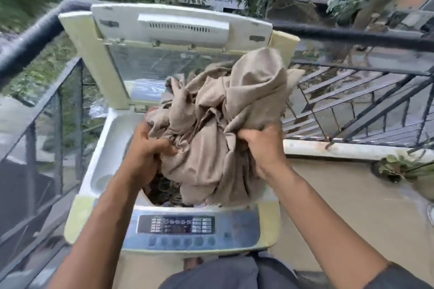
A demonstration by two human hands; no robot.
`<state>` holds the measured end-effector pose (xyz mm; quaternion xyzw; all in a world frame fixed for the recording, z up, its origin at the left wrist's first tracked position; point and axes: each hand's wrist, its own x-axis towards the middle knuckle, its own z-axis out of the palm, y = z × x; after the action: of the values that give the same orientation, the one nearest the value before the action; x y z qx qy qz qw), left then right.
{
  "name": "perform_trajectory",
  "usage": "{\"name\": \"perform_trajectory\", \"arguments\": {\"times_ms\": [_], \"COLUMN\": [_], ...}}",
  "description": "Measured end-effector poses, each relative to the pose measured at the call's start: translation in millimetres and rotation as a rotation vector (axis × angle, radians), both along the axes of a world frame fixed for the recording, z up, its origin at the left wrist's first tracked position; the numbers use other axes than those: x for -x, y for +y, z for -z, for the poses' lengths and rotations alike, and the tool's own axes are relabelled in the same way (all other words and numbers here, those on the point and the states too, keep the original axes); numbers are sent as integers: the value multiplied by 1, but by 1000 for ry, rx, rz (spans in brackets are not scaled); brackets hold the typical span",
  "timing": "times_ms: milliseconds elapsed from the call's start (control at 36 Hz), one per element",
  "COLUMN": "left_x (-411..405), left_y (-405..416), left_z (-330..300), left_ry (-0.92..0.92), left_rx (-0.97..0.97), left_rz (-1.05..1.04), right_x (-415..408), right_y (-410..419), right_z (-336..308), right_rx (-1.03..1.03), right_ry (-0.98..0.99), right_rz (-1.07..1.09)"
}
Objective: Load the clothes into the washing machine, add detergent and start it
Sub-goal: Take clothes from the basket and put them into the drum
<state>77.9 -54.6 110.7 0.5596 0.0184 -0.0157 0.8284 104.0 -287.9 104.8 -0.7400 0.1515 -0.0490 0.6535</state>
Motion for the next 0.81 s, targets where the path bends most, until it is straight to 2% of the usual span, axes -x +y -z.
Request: {"name": "perform_trajectory", "arguments": {"times_ms": [83,167,278,361,417,472,500,556,611,694,806], "left_x": [-6,-15,-25,-32,-37,-41,-41,-40,-40,-42,-53], "left_y": [22,43,68,80,90,96,97,90,83,70,52], "left_z": [8,21,48,73,94,106,110,113,124,151,192], "left_ry": [-53,-20,15,119,177,226,271,362,384,359,382], "left_rx": [-123,-190,-296,-440,-642,-878,-978,-1104,-1171,-1282,-1408], "left_rz": [-12,-19,-16,-73,-89,-47,1,163,300,393,556], "right_x": [-16,-22,-17,-18,-22,-24,-23,-21,-21,-25,-32], "right_y": [13,24,38,49,52,54,56,59,58,51,46], "right_z": [13,26,45,77,99,116,123,136,155,174,184], "right_rx": [12,33,129,249,446,807,971,1149,1144,1078,1040], "right_ry": [2,-6,-49,-22,11,70,122,243,373,539,609], "right_rz": [30,22,-109,-245,-354,-499,-578,-719,-808,-862,-871]}}
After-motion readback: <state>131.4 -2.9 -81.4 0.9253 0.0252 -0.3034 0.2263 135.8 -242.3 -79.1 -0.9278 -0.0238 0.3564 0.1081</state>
